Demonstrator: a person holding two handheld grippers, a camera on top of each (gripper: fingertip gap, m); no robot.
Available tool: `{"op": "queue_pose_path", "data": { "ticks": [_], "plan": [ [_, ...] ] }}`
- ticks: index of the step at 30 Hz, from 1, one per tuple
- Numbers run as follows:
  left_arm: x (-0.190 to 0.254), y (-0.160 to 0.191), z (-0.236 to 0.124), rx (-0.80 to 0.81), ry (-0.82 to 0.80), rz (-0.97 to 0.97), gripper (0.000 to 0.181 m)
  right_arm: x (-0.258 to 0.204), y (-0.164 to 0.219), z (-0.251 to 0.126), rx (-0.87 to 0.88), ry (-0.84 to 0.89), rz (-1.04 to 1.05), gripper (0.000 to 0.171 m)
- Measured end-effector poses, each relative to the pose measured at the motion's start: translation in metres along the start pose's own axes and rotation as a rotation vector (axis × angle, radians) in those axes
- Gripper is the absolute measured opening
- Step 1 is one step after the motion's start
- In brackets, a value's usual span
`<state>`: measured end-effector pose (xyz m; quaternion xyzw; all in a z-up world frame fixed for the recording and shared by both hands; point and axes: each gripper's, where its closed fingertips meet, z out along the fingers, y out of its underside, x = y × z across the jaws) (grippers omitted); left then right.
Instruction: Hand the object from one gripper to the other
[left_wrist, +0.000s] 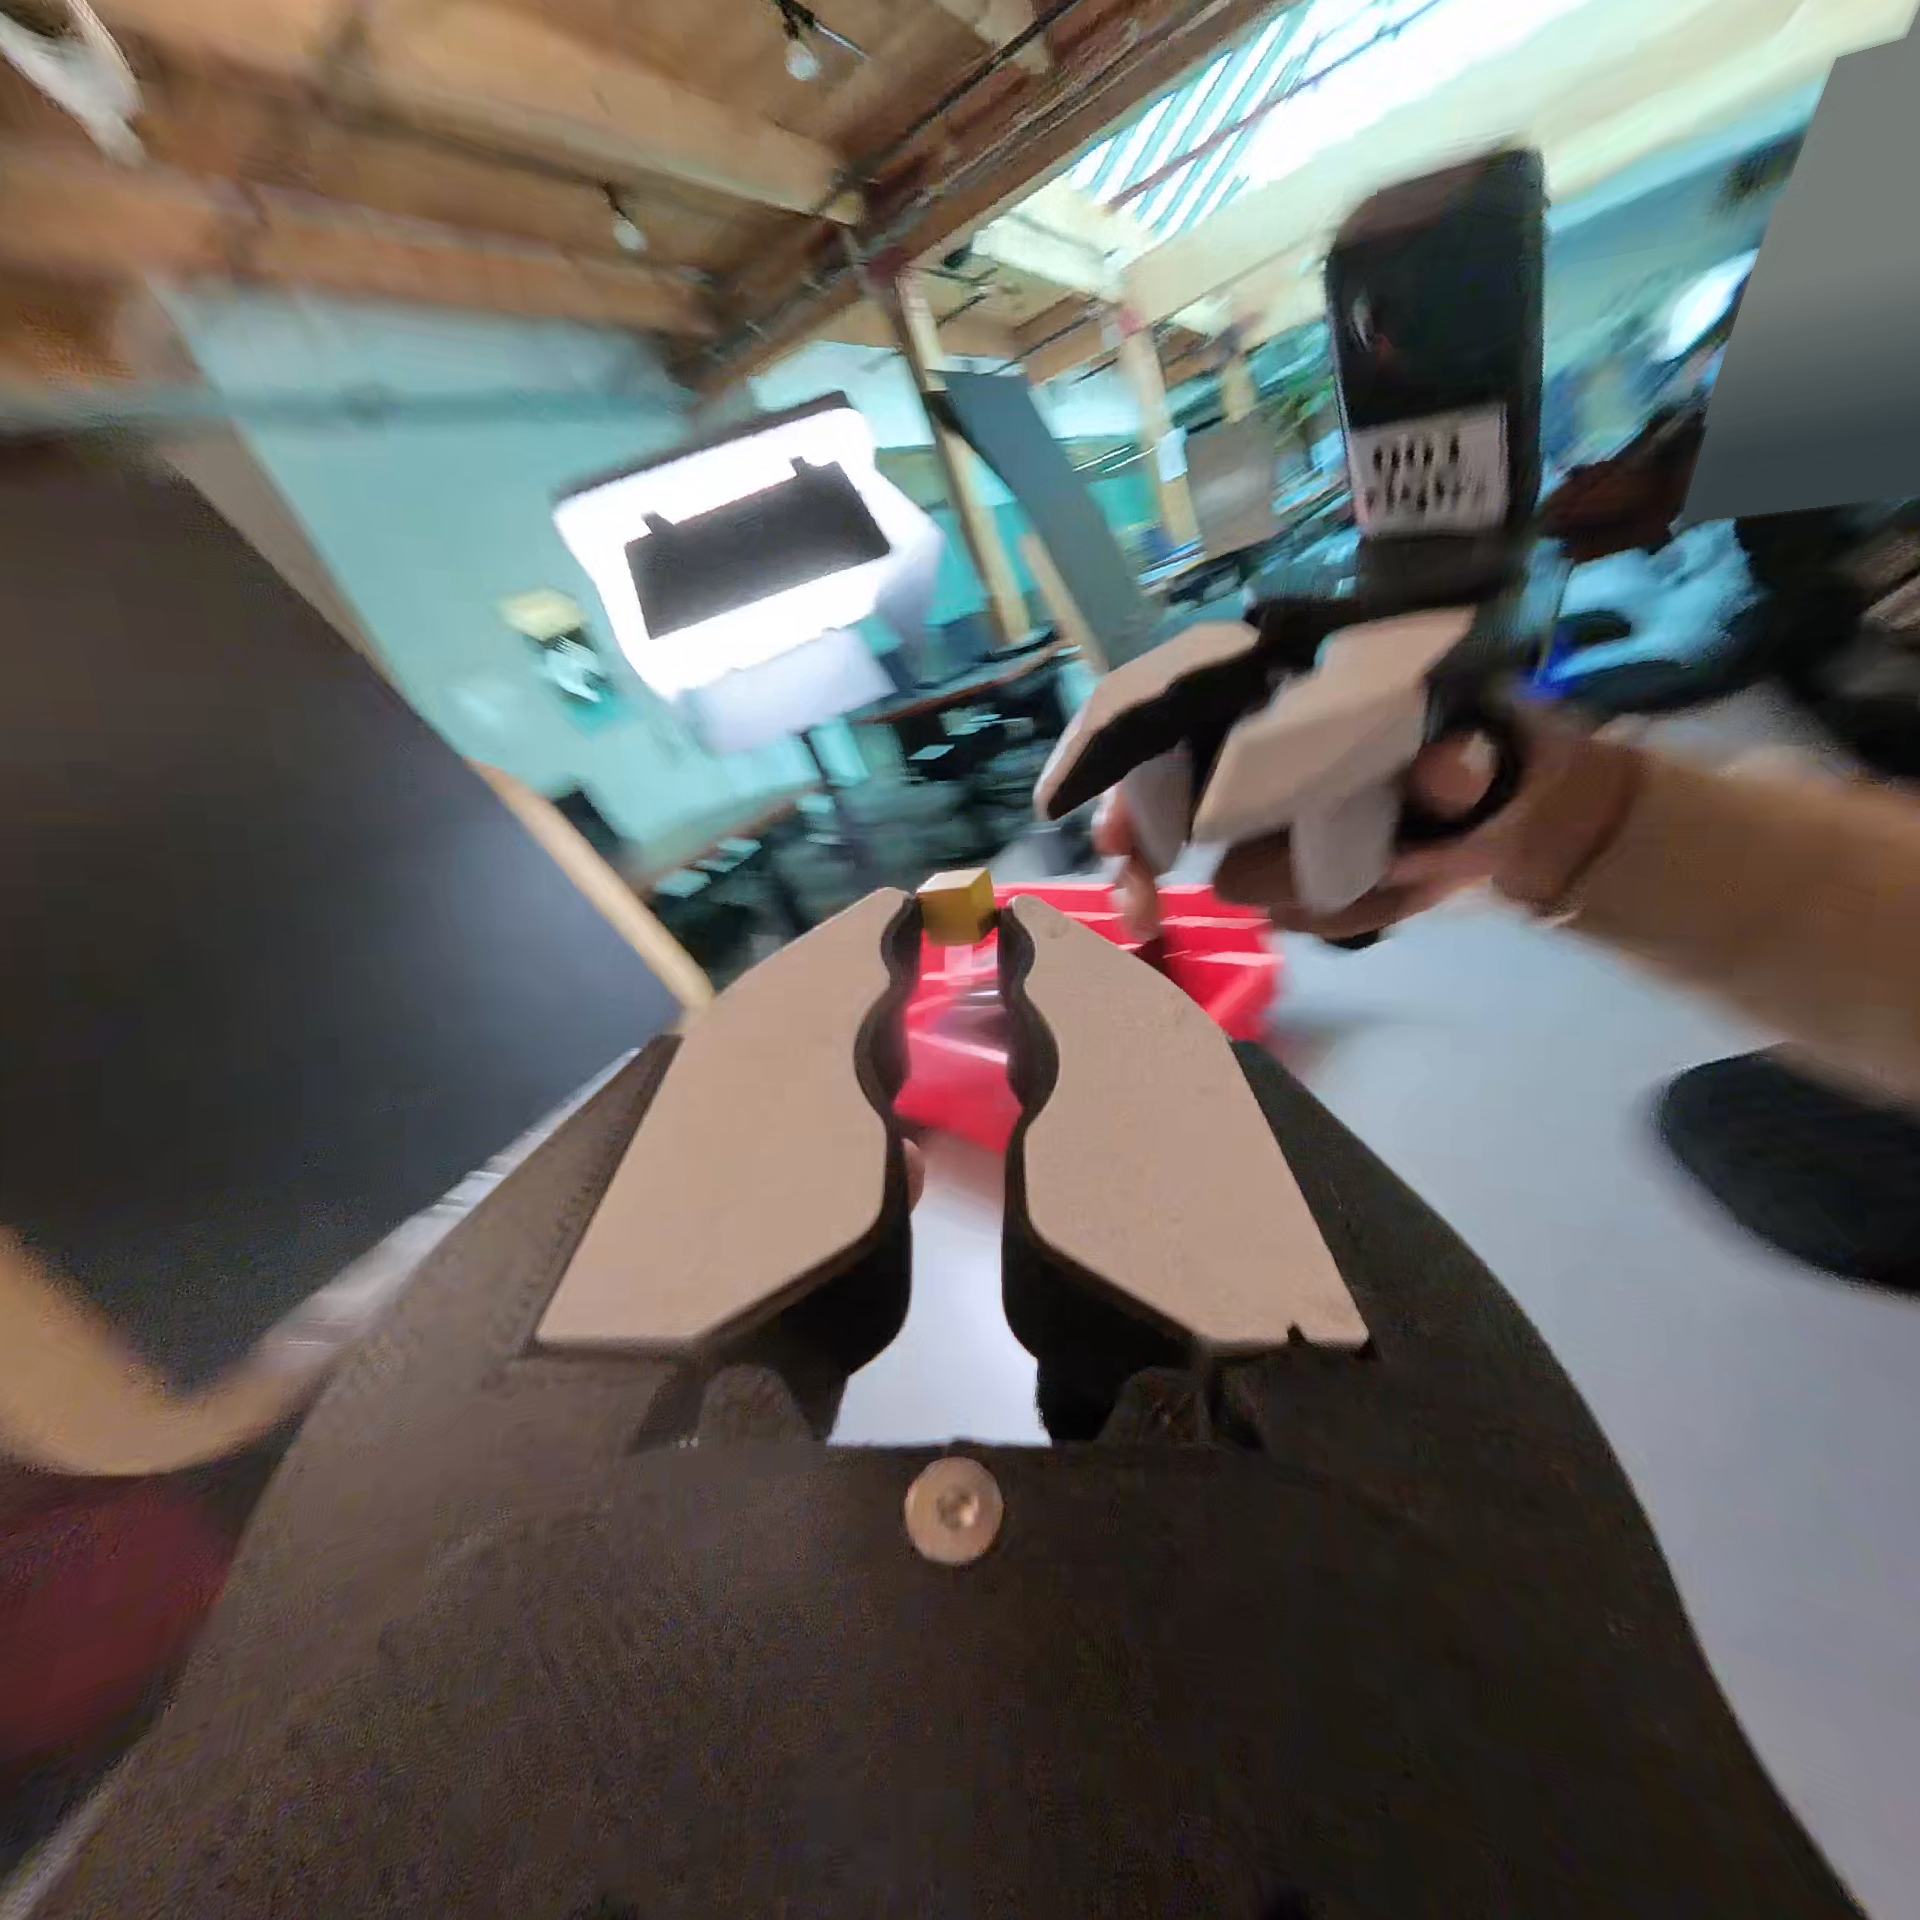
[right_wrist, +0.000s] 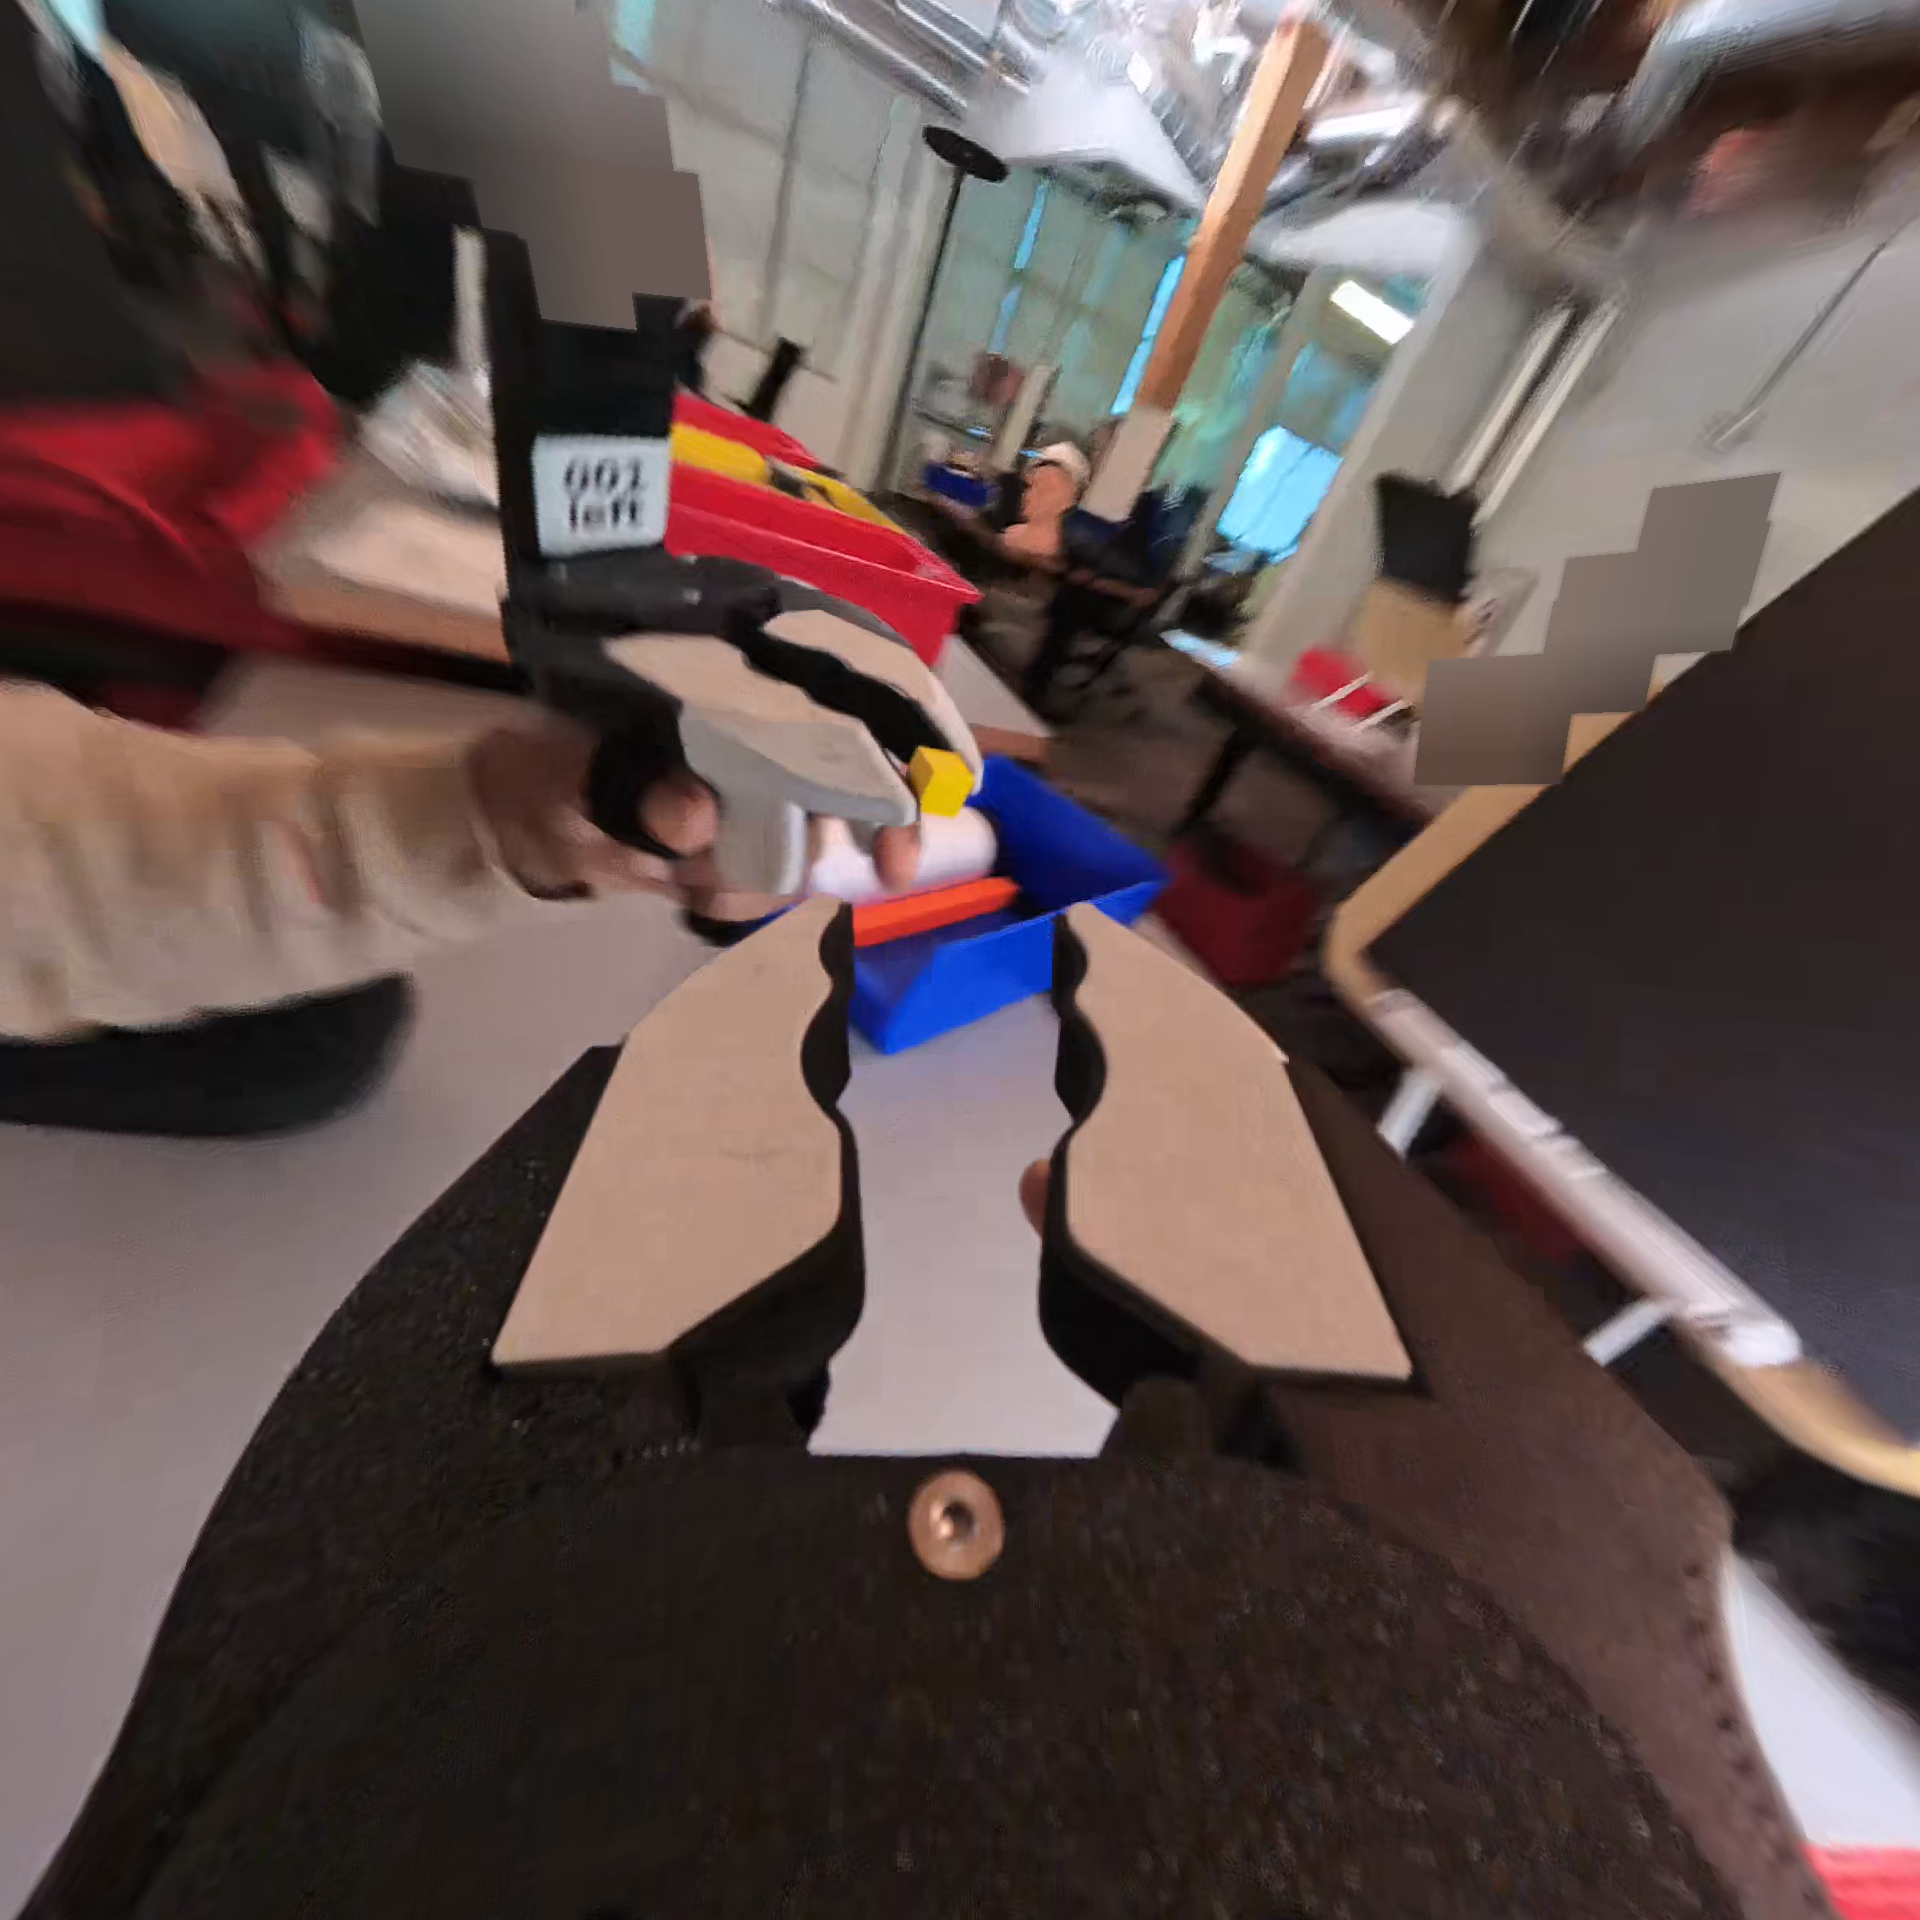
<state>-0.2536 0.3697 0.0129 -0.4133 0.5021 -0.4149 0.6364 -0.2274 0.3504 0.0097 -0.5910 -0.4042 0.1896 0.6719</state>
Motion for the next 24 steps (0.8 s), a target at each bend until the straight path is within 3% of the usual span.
{"op": "queue_pose_path", "data": {
  "ticks": [4, 7, 11, 15, 17, 19, 24],
  "plan": [
    [0.004, 0.004, 0.003, 0.012, -0.161, 0.449, 0.014, -0.001, -0.004, 0.003, 0.067, -0.122, 0.360, 0.030],
    [0.016, 0.013, 0.009, -0.006, -0.184, 0.642, 0.014, -0.009, 0.008, 0.015, 0.024, -0.157, 0.442, 0.032],
    [0.029, 0.011, 0.010, 0.042, -0.160, 0.707, 0.014, -0.020, 0.014, 0.023, 0.010, -0.236, 0.532, 0.024],
    [0.035, 0.005, 0.007, 0.090, -0.132, 0.728, 0.014, -0.025, 0.000, 0.017, 0.112, -0.364, 0.657, 0.011],
    [0.035, 0.004, 0.006, 0.097, -0.102, 0.664, 0.012, -0.026, -0.002, 0.016, 0.128, -0.382, 0.660, 0.011],
    [0.035, 0.003, 0.005, 0.111, -0.019, 0.460, 0.018, -0.024, -0.003, 0.016, 0.133, -0.337, 0.570, 0.010],
    [0.023, -0.010, 0.000, 0.124, 0.278, -0.396, 0.028, -0.013, -0.016, 0.003, 0.174, 0.001, -0.106, 0.010]
  ]
}}
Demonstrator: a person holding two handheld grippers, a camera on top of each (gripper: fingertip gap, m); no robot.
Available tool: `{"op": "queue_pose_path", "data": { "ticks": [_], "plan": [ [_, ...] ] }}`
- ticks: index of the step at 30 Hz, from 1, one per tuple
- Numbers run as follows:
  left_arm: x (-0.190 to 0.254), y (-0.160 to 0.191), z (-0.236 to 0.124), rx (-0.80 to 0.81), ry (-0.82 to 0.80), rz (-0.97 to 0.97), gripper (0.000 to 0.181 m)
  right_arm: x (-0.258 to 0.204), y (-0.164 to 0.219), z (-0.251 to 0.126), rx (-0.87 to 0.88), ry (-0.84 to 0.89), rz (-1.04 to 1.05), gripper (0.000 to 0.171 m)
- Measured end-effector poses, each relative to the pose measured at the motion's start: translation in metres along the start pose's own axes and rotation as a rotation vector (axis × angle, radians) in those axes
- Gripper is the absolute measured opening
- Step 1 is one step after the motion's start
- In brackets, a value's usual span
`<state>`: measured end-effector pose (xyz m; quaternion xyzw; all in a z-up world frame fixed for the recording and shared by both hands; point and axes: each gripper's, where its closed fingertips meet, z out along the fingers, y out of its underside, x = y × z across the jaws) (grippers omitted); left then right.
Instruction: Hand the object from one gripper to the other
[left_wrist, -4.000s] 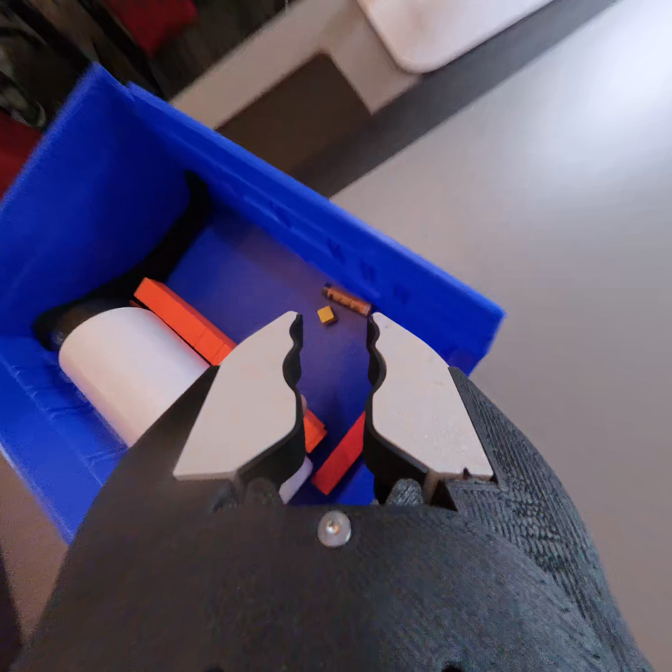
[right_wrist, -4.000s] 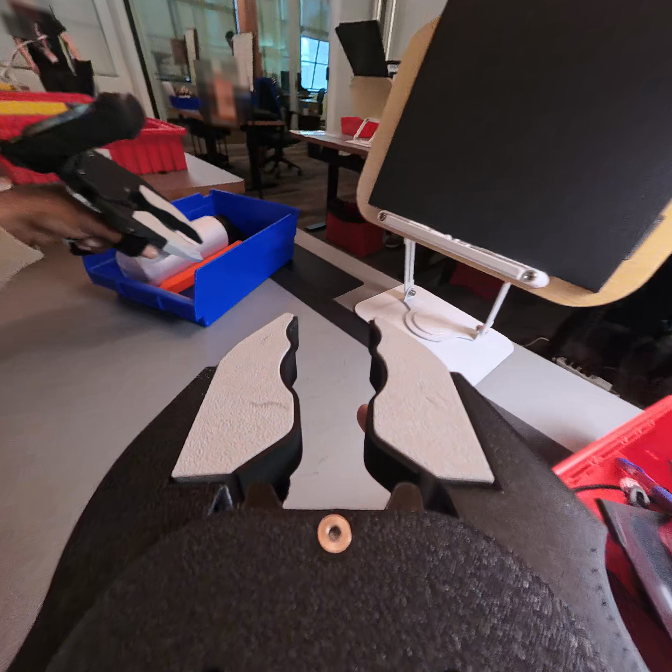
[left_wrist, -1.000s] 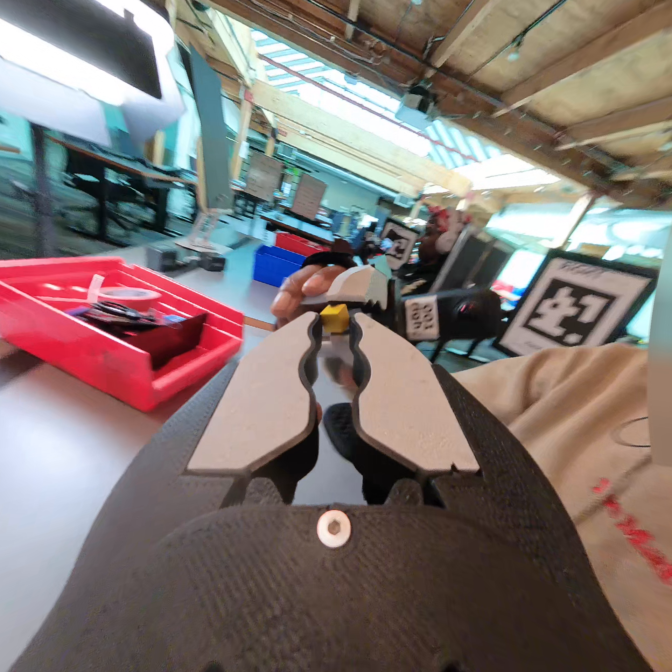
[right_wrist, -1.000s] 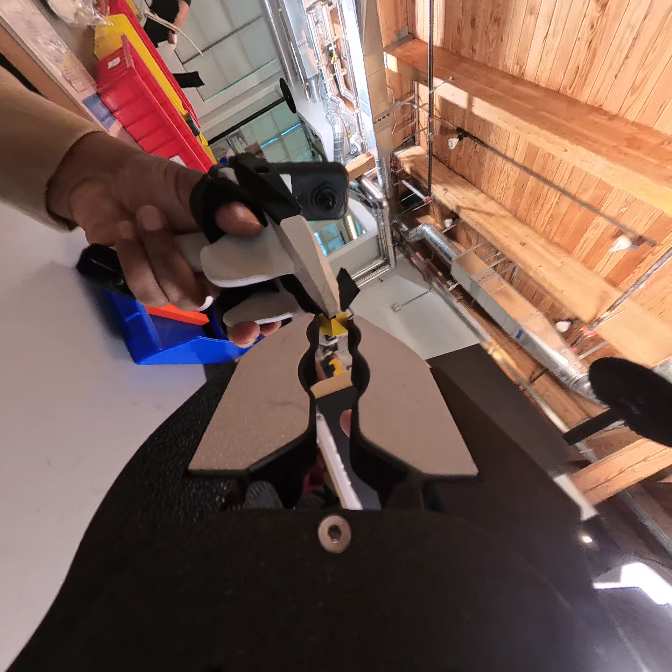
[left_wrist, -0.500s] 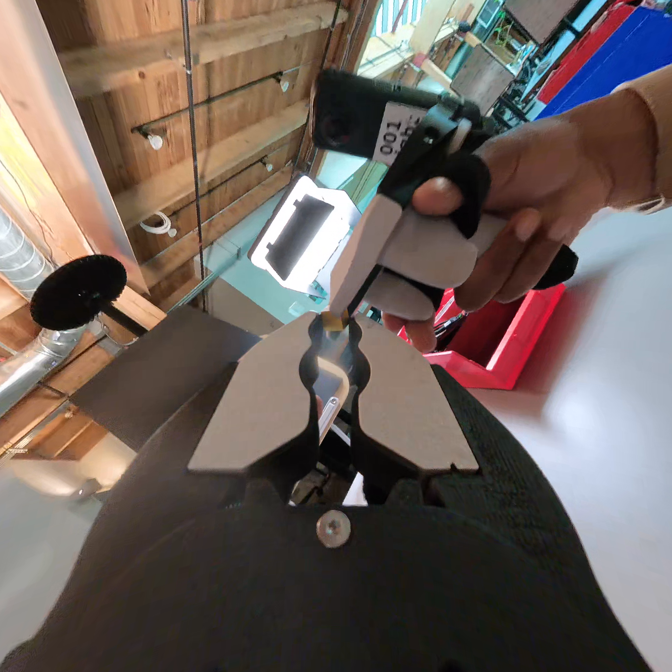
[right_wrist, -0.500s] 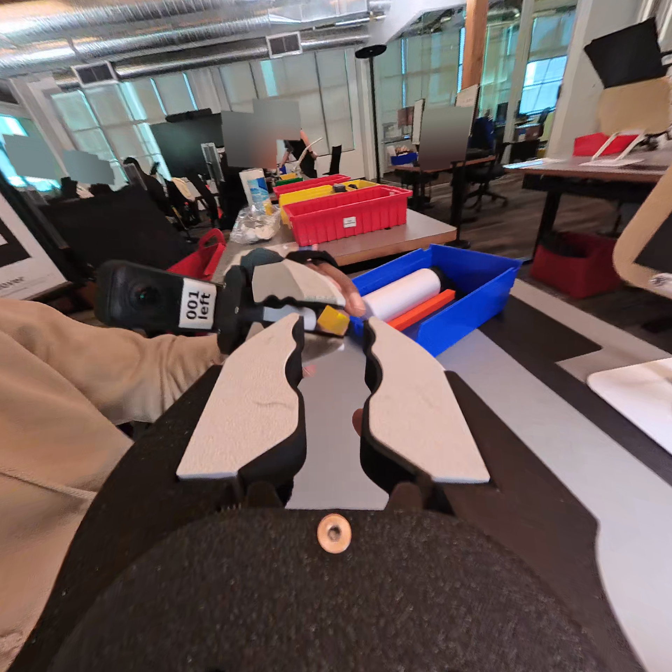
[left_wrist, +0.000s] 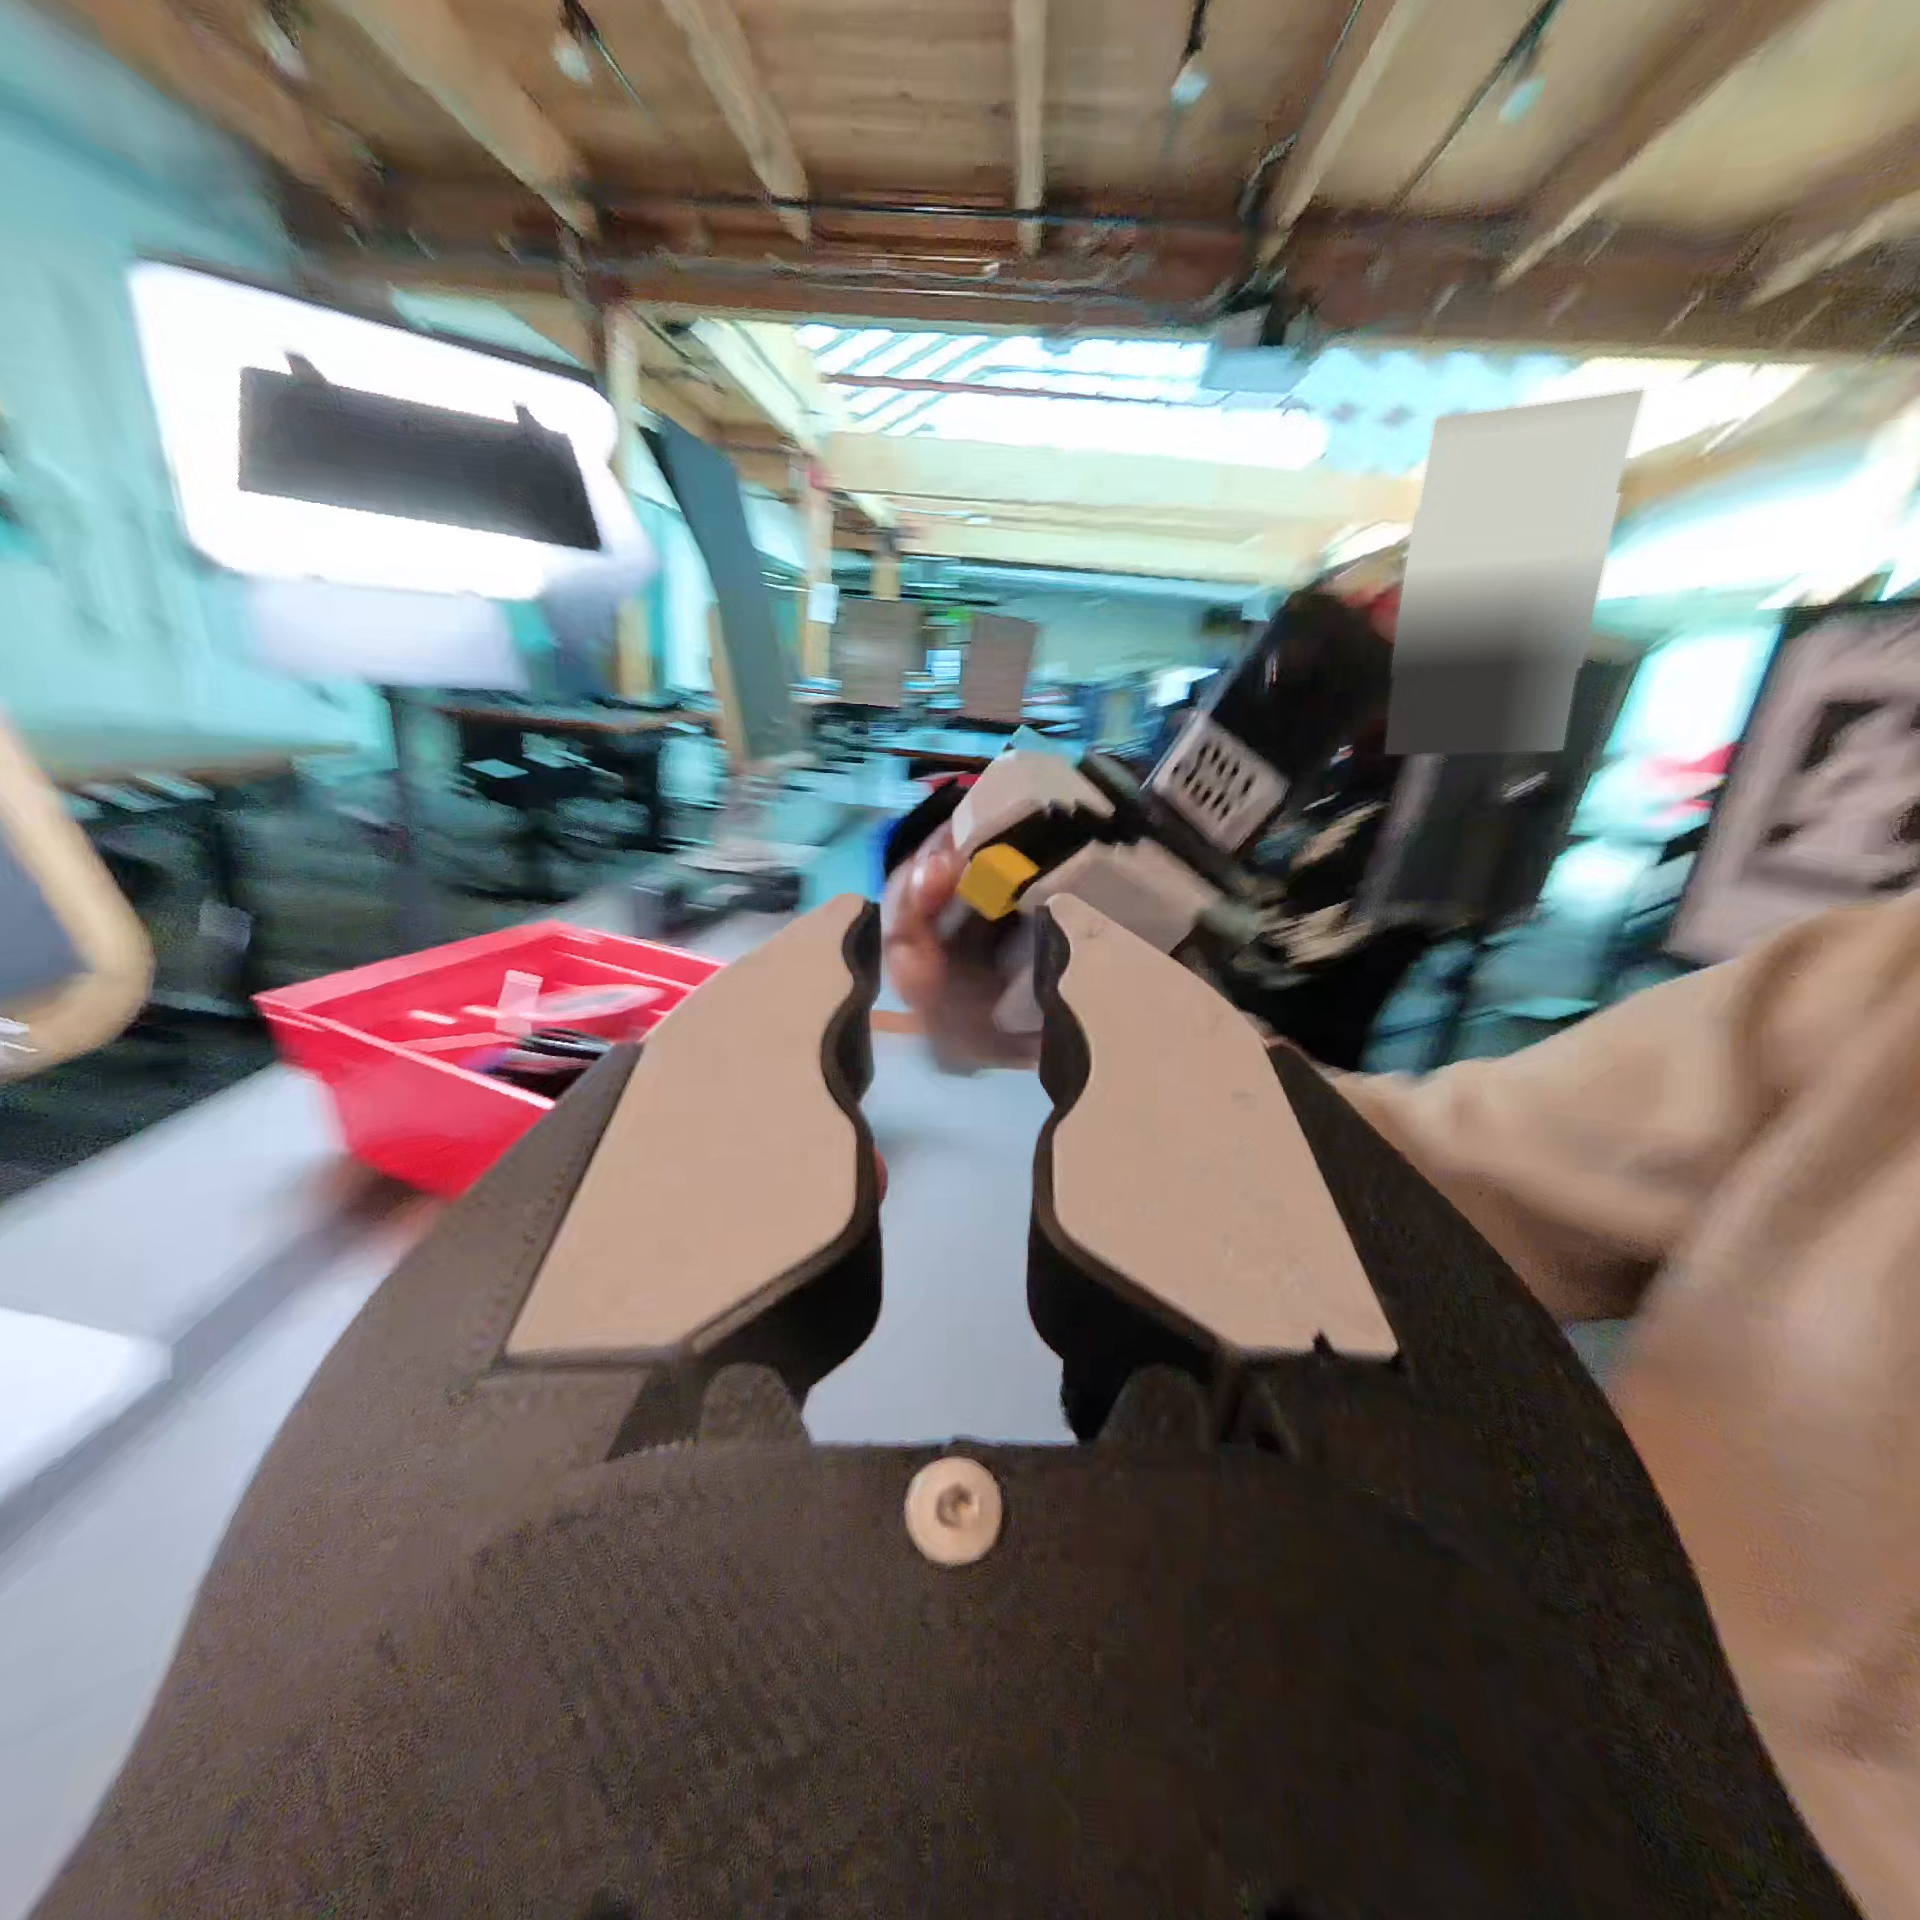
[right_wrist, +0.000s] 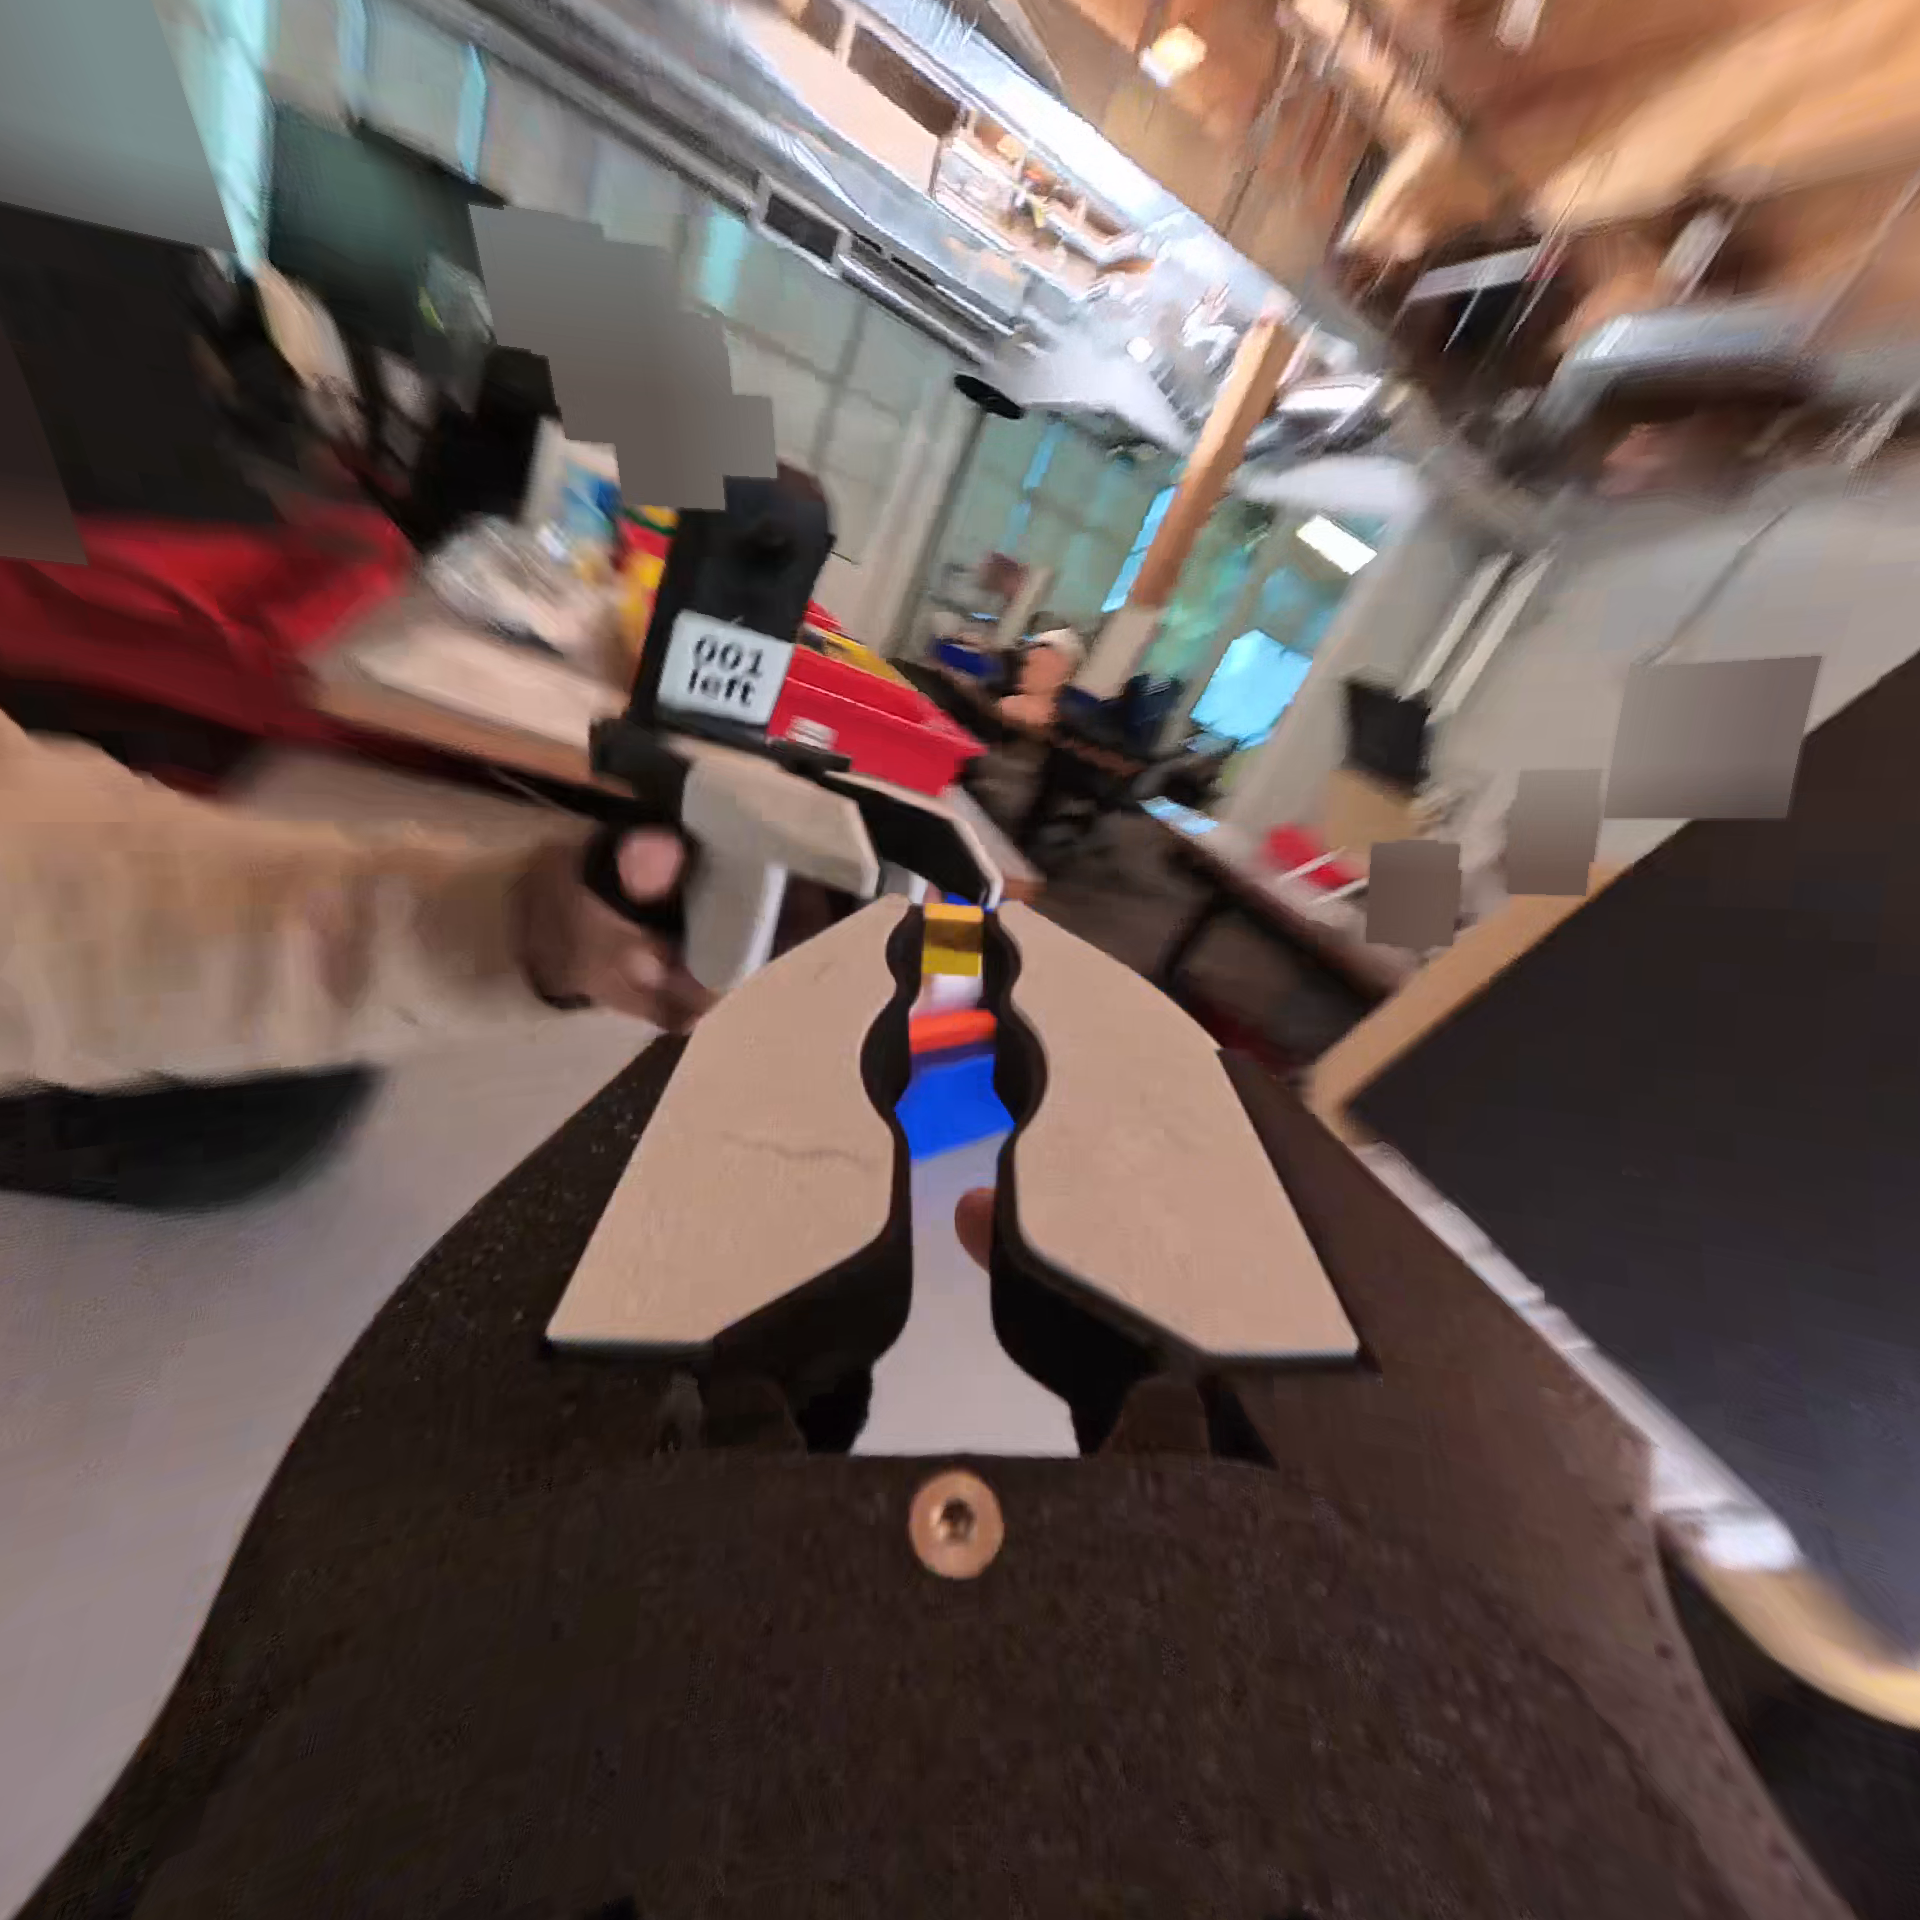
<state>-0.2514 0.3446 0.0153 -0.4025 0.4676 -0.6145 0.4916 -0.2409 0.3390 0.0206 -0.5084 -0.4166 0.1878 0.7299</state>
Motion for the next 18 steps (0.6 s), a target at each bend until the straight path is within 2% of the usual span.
{"op": "queue_pose_path", "data": {
  "ticks": [2, 4, 6, 10, 13, 18],
  "plan": [
    [0.003, 0.000, 0.001, -0.007, 0.077, -0.229, 0.026, -0.004, 0.000, 0.002, -0.031, 0.090, -0.280, 0.010],
    [0.007, 0.005, 0.004, -0.035, 0.118, -0.318, 0.025, -0.005, 0.006, 0.007, -0.096, 0.160, -0.471, 0.010],
    [0.006, 0.014, 0.007, -0.085, 0.093, -0.313, 0.025, -0.006, 0.013, 0.012, -0.151, 0.205, -0.590, 0.010],
    [-0.003, 0.023, 0.008, -0.138, 0.015, -0.243, 0.016, -0.009, 0.023, 0.017, -0.226, 0.205, -0.643, 0.010],
    [-0.001, 0.022, 0.006, -0.123, 0.067, -0.278, 0.015, -0.011, 0.025, 0.017, -0.229, 0.160, -0.528, 0.011],
    [0.016, 0.004, -0.007, 0.058, 0.421, -0.568, 0.015, -0.015, 0.004, 0.005, 0.015, -0.082, 0.061, 0.023]
  ]
}}
